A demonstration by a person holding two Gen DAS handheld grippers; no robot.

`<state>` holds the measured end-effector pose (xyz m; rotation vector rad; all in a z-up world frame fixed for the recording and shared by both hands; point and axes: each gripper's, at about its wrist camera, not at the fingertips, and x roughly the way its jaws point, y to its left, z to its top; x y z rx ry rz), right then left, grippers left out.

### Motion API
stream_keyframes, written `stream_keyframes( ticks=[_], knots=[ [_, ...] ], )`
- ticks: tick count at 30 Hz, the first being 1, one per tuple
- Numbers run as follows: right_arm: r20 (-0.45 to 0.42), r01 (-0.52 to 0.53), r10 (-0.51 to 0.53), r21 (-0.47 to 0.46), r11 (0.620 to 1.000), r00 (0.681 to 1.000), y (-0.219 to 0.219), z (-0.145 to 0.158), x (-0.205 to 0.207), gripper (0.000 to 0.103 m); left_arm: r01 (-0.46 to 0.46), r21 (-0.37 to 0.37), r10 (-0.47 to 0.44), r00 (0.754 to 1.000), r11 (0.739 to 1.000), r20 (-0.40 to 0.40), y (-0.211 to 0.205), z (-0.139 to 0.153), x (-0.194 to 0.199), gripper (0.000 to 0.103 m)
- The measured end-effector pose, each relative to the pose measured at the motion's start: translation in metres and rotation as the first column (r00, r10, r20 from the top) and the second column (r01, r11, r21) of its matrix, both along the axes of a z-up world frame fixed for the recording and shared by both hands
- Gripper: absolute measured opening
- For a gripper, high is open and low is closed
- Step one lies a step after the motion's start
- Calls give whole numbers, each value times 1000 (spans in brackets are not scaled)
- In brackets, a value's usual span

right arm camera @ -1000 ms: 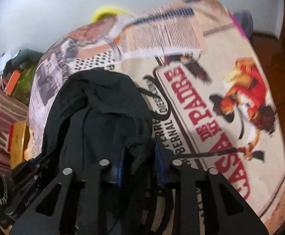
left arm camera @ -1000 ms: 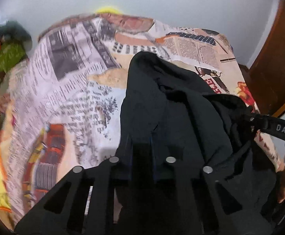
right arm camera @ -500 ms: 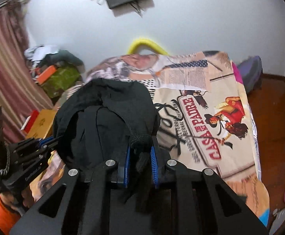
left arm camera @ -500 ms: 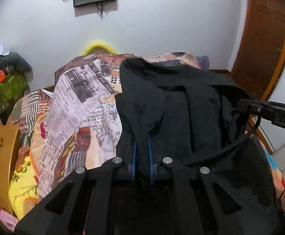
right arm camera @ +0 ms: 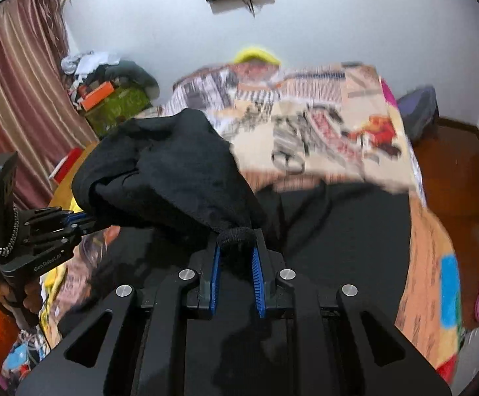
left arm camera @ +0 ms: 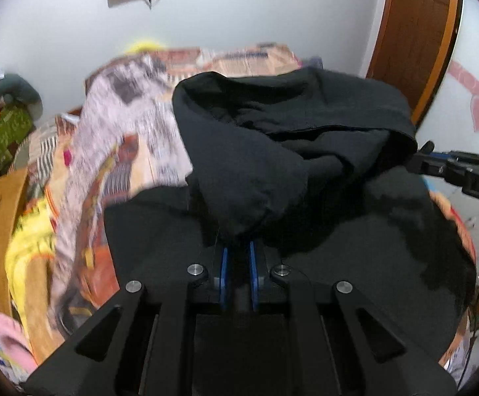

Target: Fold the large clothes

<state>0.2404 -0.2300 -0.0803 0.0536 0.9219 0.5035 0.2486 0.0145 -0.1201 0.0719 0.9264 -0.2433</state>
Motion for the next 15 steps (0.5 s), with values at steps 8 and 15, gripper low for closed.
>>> stream_keyframes(
  ticks=[8, 15],
  knots=[
    [-75, -12, 4, -105, 994, 997, -7, -28, -16, 17, 0, 27, 3, 992, 1000, -124, 7, -36, -29, 12],
    [-3, 7, -7, -164, 986, 1000, -19, -3, -26, 38, -26, 67, 26, 1000, 997, 3, 25, -3, -47, 47]
  ],
)
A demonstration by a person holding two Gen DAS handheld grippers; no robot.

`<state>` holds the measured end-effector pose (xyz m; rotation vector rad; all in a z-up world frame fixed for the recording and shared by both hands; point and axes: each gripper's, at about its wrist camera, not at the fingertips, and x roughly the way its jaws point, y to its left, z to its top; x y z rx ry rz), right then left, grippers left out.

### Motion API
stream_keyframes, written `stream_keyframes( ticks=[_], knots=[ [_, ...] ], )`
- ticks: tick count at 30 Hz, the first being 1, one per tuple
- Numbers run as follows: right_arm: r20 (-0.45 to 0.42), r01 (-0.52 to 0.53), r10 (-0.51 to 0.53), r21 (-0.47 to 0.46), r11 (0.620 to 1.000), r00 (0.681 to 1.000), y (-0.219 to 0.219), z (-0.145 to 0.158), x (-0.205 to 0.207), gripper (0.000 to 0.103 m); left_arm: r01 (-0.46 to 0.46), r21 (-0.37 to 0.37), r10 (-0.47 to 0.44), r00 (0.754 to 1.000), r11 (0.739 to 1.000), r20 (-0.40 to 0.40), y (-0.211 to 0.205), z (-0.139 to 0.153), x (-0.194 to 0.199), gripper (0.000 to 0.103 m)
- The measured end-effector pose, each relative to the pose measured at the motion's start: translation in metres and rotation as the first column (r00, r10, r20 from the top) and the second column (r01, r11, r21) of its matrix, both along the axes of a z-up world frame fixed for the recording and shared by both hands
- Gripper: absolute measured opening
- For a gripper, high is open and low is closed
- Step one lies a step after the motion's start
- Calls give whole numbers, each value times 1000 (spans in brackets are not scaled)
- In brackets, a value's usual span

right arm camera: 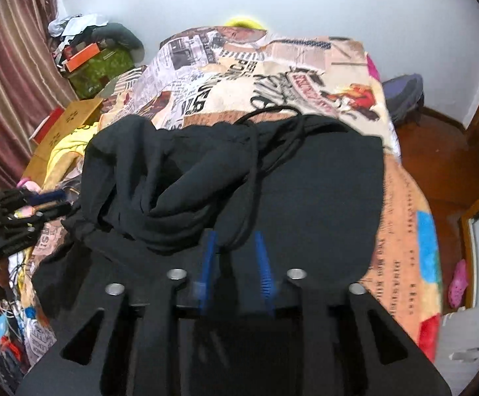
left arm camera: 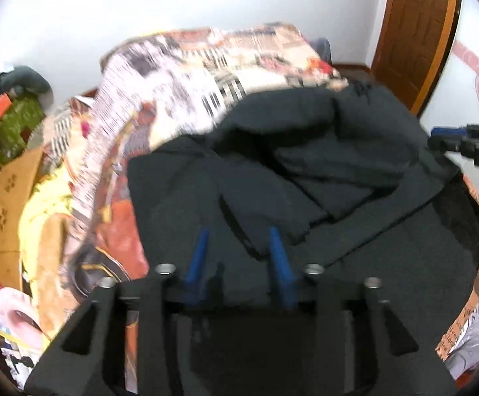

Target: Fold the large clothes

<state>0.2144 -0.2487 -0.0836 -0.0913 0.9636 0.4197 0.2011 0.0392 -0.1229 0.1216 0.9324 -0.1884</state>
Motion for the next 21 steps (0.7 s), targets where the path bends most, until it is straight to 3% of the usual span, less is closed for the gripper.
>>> stream_keyframes(
  ticks=[2, 6, 14, 19, 21],
  knots=[
    [39, 4, -4, -3, 1000, 999, 2, 6, -4, 51, -12, 3, 12, 998, 1000, 54, 5, 14, 2, 55],
    [60, -13, 11, 40, 999, 998, 9, 17, 2, 55, -4, -18, 5, 996, 1000, 86, 9, 25, 18, 64],
    [-5, -115, 116, 110, 987, 993, 59, 3, 28, 55, -23, -119, 21, 1000, 993, -17, 13, -10, 67, 64],
    [-47, -178, 182, 82, 981, 982, 92, -19, 43, 55, -19, -161, 8, 998, 987, -66, 10, -32, 87, 64],
    [-75, -181, 187, 73, 981, 980, 100, -30, 51, 55, -10, -171, -3, 997, 985, -78, 9, -37, 93, 57]
  ],
)
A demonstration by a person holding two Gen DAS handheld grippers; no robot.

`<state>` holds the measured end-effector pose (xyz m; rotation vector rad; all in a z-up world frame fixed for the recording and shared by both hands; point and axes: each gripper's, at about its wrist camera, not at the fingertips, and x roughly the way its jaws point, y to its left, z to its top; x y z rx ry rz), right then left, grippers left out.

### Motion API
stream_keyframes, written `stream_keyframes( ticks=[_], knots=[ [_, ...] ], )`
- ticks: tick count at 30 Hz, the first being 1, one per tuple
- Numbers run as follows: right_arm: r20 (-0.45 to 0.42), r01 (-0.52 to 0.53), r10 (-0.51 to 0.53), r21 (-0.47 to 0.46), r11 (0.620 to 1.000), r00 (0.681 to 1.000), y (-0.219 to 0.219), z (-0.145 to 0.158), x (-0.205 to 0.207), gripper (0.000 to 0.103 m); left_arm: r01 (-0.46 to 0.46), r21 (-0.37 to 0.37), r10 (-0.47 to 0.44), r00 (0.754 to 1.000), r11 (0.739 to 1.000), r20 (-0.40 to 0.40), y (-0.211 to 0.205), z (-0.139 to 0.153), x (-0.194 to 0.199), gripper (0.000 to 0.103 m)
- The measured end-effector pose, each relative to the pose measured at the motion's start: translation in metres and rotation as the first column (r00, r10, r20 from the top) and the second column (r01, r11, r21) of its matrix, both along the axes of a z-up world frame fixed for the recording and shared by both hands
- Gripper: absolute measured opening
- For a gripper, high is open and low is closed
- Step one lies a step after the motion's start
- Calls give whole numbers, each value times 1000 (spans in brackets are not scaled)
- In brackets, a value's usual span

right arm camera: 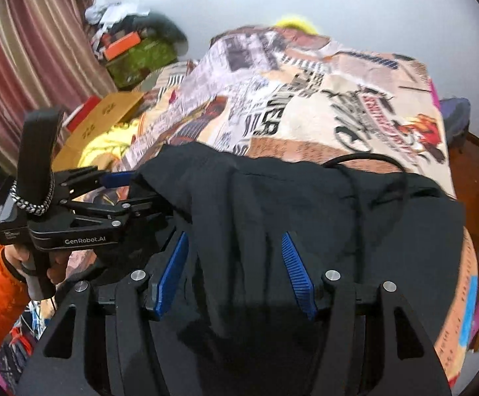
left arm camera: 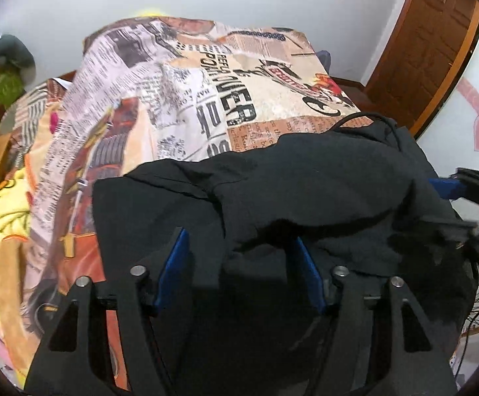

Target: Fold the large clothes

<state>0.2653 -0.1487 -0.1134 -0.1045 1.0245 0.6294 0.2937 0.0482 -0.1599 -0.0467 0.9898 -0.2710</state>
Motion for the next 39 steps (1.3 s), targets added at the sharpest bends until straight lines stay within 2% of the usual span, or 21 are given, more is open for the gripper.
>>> stream_keyframes(
  ticks=[2, 4, 7, 9, 10, 14, 18, 21, 24, 28, 29, 30, 34, 37, 39],
  knots=[
    [-21, 8, -8, -3, 1000, 1000, 1, -8, 6, 55, 22, -15, -22, 1000, 1000, -10, -3, -4, 5, 40],
    [-39, 12, -12, 4, 1000, 999, 1, -13, 10, 55, 39, -26, -39, 999, 999, -8, -6, -3, 5, 29],
    [-45, 12, -11, 22, 1000, 999, -3, -13, 10, 55, 47, -2, -47, 998, 999, 32, -12, 6, 1, 17],
    [-49, 17, -14, 56, 998, 999, -9, -9, 7, 43, 51, 6, -52, 997, 999, 55, -14, 14, -6, 12],
    [-62, 13, -8, 76, 997, 998, -11, -7, 7, 32, 59, 4, -59, 996, 998, 66, -15, 19, -10, 10],
    [-71, 14, -5, 132, 991, 997, -20, 6, -6, 15, 79, 9, -79, 991, 997, 110, -19, 42, -31, 7],
    [-7, 3, -2, 137, 991, 1000, -25, 28, -32, 12, 103, 27, -106, 983, 994, 152, -26, 65, -61, 7],
    [40, -16, 11, 119, 993, 999, -29, 39, -54, 12, 116, 35, -120, 982, 993, 149, -30, 75, -83, 7],
    [51, -27, 23, 87, 996, 998, -30, 37, -71, 12, 121, 60, -128, 984, 991, 127, -30, 77, -105, 15],
    [42, -33, 31, 44, 998, 999, -33, 27, -86, 12, 88, 112, -103, 986, 990, 134, -21, 76, -135, 49],
    [35, -32, 31, 35, 999, 999, -34, 24, -89, 13, 75, 118, -91, 986, 990, 138, -17, 75, -141, 55],
    [29, -28, 27, 24, 999, 999, -35, 22, -93, 13, 65, 121, -81, 987, 991, 136, -13, 74, -146, 55],
    [22, -32, 32, 0, 999, 999, -44, 25, -102, 22, 18, 151, -36, 992, 988, 120, 4, 69, -158, 55],
    [24, -24, 24, -6, 1000, 999, -54, 37, -107, 43, -14, 157, -6, 992, 988, 124, 16, 73, -157, 55],
    [52, -15, 15, 9, 1000, 999, -62, 46, -110, 44, -43, 158, 20, 989, 986, 144, 22, 79, -152, 55]
  ],
)
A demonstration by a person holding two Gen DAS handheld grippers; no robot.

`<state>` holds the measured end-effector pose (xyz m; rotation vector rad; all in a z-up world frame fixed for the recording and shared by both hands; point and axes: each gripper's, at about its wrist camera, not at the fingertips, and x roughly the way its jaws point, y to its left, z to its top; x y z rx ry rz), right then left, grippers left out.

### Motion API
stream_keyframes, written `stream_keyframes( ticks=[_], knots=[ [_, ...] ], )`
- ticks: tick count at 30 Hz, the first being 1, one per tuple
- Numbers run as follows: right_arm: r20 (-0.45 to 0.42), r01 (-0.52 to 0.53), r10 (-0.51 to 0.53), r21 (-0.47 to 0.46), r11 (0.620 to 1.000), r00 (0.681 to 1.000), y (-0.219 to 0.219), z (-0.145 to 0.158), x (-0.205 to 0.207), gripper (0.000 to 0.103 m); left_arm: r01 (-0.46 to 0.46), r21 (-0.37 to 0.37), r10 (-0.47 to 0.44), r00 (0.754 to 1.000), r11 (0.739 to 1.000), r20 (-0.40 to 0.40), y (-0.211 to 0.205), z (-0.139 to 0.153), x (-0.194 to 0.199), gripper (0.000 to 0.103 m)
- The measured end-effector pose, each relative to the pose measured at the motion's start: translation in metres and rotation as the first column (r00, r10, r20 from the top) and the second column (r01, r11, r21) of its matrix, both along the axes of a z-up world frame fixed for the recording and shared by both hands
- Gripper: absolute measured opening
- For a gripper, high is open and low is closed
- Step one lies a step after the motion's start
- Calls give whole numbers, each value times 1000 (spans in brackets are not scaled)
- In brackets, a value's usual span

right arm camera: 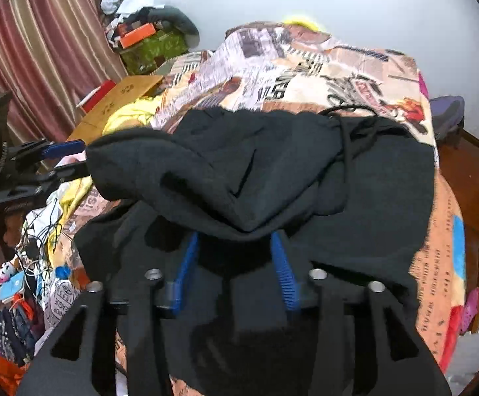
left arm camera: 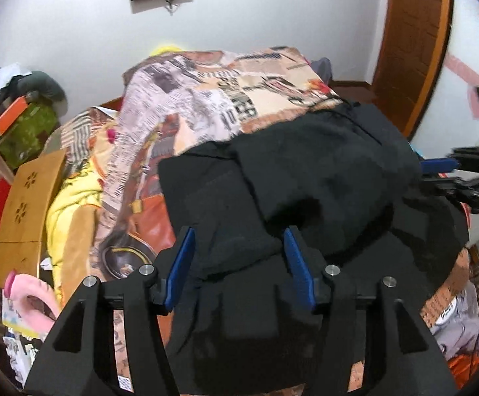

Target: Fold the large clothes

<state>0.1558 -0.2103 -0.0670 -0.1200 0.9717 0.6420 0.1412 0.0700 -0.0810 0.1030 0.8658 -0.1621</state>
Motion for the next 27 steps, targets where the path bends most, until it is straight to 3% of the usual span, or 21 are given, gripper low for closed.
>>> stream_keyframes(
  ticks=[7, 12, 21, 24, 27],
  knots=[
    [46, 115, -118, 62, 991, 992, -15, 23, 20, 46, -15, -60, 19, 998, 998, 61, -7, 17, 30, 56],
    [0, 178, -179, 79, 981, 984, -8, 5, 41, 47, 7, -106, -2, 999, 994, 41, -24, 9, 53, 56],
    [-113, 148, -147, -2, 989, 983, -7, -54, 30, 47, 24, -128, -35, 995, 991, -88, -40, -54, 43, 60],
    [-113, 143, -141, 13, 990, 983, -12, -52, 24, 47, 6, -76, -17, 988, 997, -152, -44, -83, 41, 60],
    [-125, 142, -139, 17, 990, 982, -13, -46, 26, 47, -15, -102, -3, 985, 995, -171, -40, -95, 40, 60]
  ],
)
